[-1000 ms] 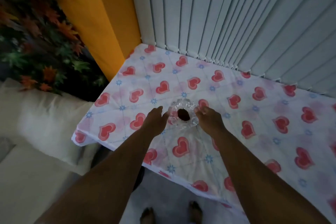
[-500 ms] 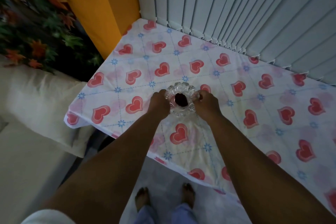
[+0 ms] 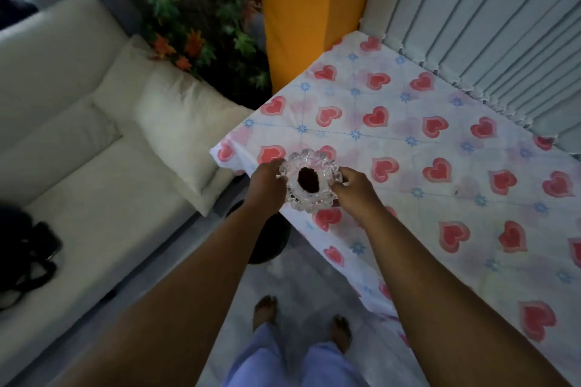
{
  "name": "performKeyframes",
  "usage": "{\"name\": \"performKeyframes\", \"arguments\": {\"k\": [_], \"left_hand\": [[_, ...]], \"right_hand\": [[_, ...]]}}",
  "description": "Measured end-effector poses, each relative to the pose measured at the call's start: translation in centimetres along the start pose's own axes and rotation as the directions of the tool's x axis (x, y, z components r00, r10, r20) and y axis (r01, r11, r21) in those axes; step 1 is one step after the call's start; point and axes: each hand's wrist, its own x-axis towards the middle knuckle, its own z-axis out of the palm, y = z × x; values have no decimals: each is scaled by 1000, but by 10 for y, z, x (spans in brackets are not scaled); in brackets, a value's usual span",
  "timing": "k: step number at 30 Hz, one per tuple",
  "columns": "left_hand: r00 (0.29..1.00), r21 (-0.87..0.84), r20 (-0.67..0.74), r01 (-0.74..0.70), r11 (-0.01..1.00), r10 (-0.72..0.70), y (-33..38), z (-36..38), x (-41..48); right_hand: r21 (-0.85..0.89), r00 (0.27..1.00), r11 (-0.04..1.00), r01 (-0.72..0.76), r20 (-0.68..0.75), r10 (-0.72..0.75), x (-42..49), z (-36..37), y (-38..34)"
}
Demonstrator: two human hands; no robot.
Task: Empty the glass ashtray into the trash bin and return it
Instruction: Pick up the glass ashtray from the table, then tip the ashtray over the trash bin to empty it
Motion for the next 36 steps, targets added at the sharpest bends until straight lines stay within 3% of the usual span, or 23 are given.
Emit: {"name": "performKeyframes", "arguments": {"k": [4,7,13,15,20,24,31,33,36], "left_hand": [[993,32,-60,100,994,-98,-57,-48,-18],[981,-16,-88,173,985,-174,-103,-69,-25],[959,-77,-62,272,959,-277,-205,-65,-9],[956,-51,-20,290,956,-292,-236,-54,4],[955,6,59,290,957,-290,-314,-4,58],[947,-28,85,314,949,-311,-368,48,105],[924,-158,51,381,911,-378,-447,131,153],[920,-217,63,392,894,-388,-460,143,160],[927,-234,-2,365,901,-375,-470,154,165]], "right_hand": [[-4,988,1000,20,152,-19,-1,70,-16],[-103,970,993,59,243,-33,5,124,-18],[-159,937,987,30,347,27,29,211,13],[-128,912,991,-26,403,76,46,238,44],[108,861,940,-324,445,246,100,299,106],[120,809,904,-411,506,300,157,339,167],[76,657,853,-517,674,338,221,384,237],[62,690,887,-457,655,309,229,396,252],[-45,871,981,-188,453,187,241,416,269]]}}
